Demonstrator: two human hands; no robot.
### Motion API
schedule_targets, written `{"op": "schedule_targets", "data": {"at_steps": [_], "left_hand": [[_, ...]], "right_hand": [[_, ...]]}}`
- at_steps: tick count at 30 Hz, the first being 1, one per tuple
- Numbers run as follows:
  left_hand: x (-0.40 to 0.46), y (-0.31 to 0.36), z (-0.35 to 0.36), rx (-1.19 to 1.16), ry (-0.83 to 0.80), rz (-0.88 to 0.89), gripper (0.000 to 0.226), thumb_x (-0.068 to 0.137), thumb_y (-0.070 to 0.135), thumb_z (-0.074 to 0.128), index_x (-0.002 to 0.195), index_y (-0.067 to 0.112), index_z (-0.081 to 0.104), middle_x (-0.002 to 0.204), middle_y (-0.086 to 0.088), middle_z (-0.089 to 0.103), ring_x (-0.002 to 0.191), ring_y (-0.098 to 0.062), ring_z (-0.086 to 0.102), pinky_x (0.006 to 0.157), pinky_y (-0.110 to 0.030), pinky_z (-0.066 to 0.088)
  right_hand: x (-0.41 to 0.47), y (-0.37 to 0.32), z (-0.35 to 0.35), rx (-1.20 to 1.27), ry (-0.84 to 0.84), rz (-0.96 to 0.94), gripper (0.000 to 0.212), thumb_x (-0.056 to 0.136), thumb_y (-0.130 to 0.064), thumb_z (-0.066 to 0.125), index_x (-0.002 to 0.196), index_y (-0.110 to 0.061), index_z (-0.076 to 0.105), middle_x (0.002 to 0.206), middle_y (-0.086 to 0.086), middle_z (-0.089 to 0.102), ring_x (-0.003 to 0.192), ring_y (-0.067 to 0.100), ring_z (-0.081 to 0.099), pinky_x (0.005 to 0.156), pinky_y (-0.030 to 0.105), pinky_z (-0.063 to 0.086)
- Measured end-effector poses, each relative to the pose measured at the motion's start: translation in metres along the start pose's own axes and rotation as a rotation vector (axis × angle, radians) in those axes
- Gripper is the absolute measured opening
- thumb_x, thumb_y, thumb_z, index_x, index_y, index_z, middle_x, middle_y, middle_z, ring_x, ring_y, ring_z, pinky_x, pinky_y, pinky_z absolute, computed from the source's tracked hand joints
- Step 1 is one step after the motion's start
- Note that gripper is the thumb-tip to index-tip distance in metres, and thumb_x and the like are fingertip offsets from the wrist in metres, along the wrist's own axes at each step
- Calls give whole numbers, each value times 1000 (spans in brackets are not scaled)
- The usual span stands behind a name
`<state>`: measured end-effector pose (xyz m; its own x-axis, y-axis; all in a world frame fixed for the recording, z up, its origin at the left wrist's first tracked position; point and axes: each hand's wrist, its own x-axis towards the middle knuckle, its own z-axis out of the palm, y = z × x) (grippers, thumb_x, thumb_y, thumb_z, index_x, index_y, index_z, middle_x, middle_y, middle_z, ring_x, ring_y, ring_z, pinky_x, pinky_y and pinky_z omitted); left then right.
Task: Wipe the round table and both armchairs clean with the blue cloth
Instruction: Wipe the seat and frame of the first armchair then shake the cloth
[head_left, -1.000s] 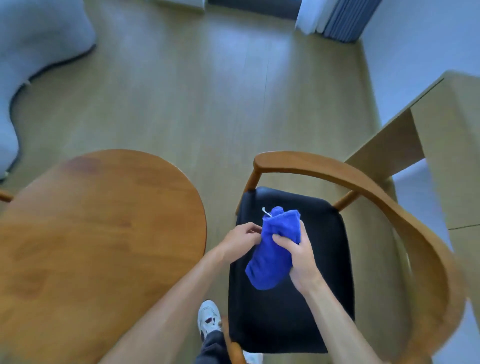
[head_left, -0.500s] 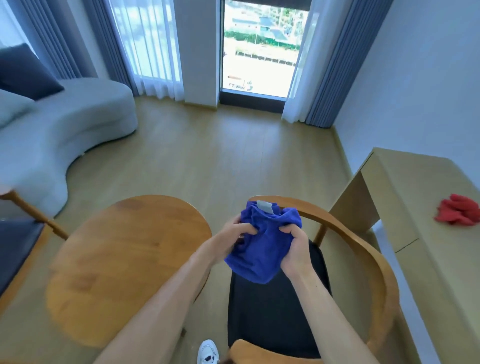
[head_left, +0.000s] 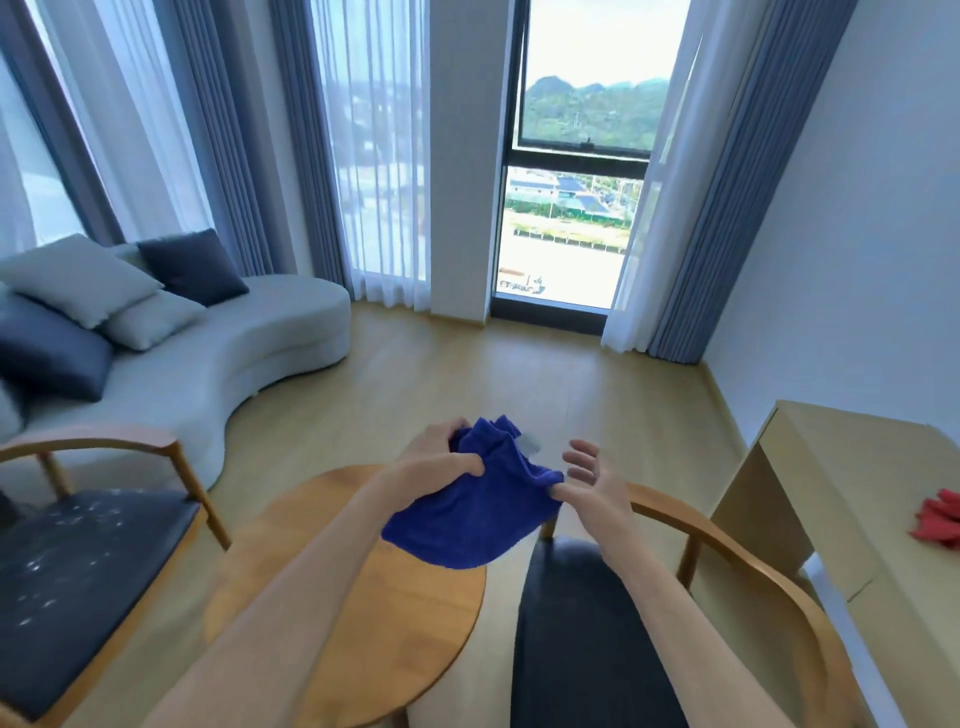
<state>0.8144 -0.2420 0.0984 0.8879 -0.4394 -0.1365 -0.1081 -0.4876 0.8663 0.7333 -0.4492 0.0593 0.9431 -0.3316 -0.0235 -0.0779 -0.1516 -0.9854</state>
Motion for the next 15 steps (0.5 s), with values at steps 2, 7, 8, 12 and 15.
{"op": "schedule_targets", "data": {"at_steps": [2,7,8,12,15], "left_hand": [[-7,-2,-23,111,22,31,27,61,34,63,86,29,56,85,4,64,78,-15,60,62,-28,41],[-29,-21,-77,295,19,115,21,66,31,63,83,33,52,82,7,62,76,-11,58,59,-25,41],[-34,-27,-88,304,17,122,21,67,29,64,82,33,51,81,7,62,75,-11,58,59,-25,40],[-50,-46,-126,331,-37,114,25,71,23,69,88,29,52,88,1,61,81,-17,58,64,-29,45],[-60,-52,-145,299,-93,96,26,74,29,70,92,31,52,94,2,61,87,-19,60,68,-30,47]], "right_hand": [[-1,-23,24,-147,-90,-162,71,80,-11,74,136,-30,35,132,-9,45,117,8,45,81,13,43],[-5,-67,107,-494,-305,-389,69,85,-29,70,143,-34,34,133,-10,48,116,7,48,94,31,48],[-6,-72,122,-563,-298,-430,56,87,-27,66,137,-31,44,126,-8,56,111,10,53,95,36,49],[-15,-79,166,-604,-209,-494,25,89,-12,56,107,-28,62,97,-11,67,89,10,60,84,36,53],[-23,-79,187,-572,-181,-471,25,91,-7,52,102,-27,61,93,-10,67,87,10,62,80,34,55]]}}
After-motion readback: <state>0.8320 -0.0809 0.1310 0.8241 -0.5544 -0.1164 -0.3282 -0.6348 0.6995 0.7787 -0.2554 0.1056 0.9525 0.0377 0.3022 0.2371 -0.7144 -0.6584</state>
